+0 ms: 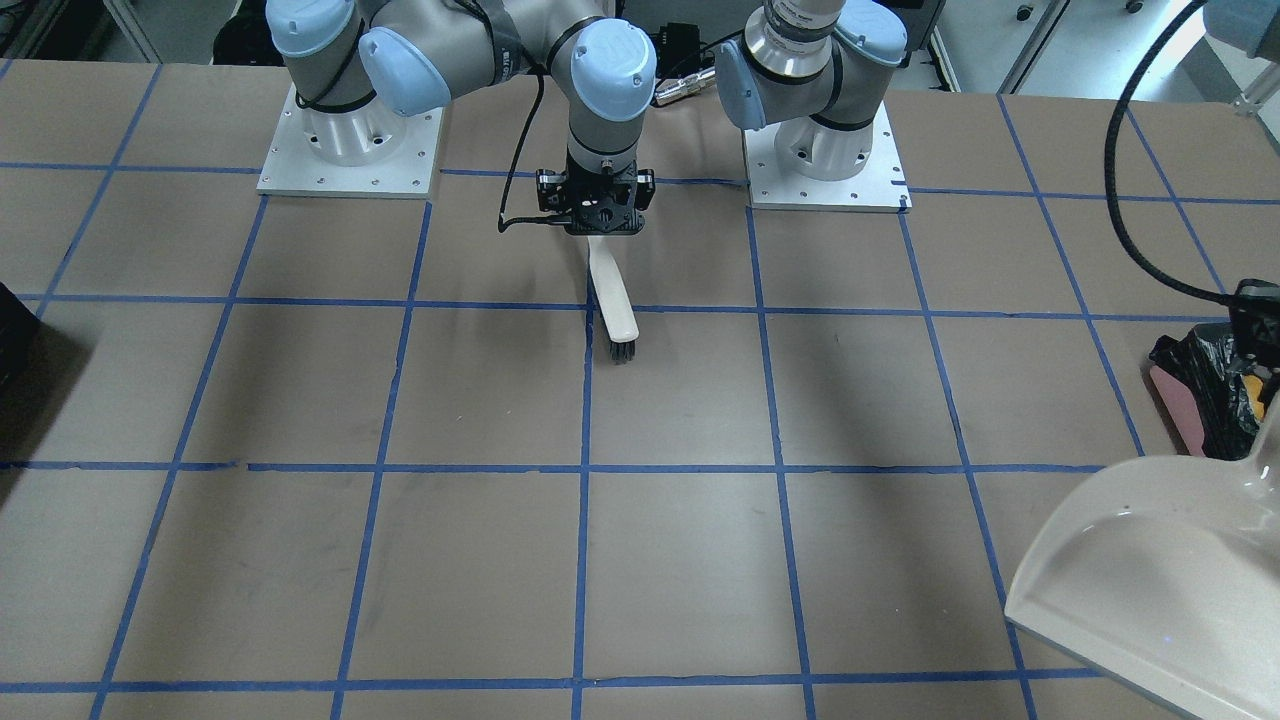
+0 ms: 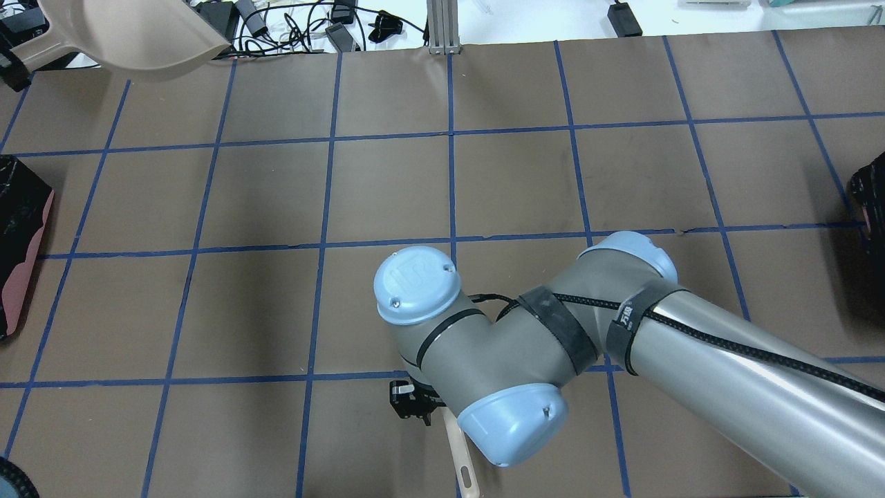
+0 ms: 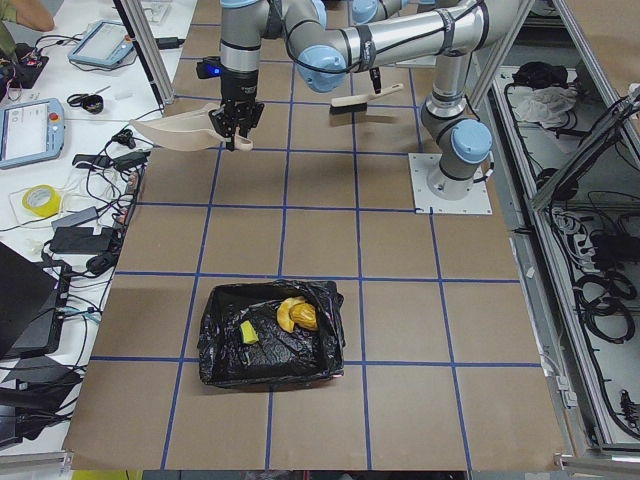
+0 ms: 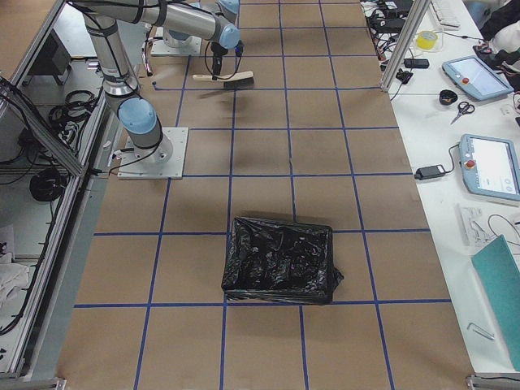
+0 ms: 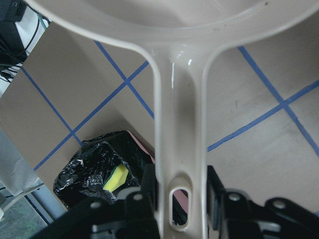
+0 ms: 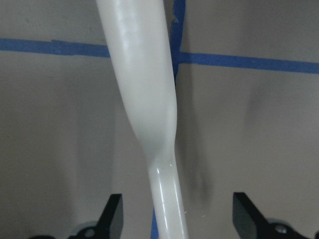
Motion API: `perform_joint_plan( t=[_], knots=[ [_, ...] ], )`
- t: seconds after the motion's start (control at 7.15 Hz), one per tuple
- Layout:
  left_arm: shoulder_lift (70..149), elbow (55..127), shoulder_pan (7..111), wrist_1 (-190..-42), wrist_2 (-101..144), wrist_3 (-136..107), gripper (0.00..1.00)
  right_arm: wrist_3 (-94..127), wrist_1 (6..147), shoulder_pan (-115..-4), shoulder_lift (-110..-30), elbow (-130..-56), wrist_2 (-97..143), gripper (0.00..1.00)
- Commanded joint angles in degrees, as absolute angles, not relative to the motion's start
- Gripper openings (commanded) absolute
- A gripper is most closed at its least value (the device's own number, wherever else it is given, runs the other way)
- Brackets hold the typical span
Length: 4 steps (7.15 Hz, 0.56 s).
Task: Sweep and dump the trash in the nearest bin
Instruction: 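Lower the brush onto the table and open the right gripper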
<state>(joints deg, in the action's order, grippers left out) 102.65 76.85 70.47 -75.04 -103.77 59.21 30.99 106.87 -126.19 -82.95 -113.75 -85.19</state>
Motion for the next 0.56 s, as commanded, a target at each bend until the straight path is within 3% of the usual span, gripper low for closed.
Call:
perform_joint_plan(
  t=[0.0,0.42],
  knots=[
    [103.01,77.08,73.38,-76.72,-103.62,50.92,0.00,27.80,104.08,-124.99,-83.41,-109.70,-86.30,0.98],
    [103.45,77.08,79.17,-79.27,-101.25,35.12,0.00,15.87,98.99,-115.09,-88.14,-108.81,-87.80,1.00]
  ],
)
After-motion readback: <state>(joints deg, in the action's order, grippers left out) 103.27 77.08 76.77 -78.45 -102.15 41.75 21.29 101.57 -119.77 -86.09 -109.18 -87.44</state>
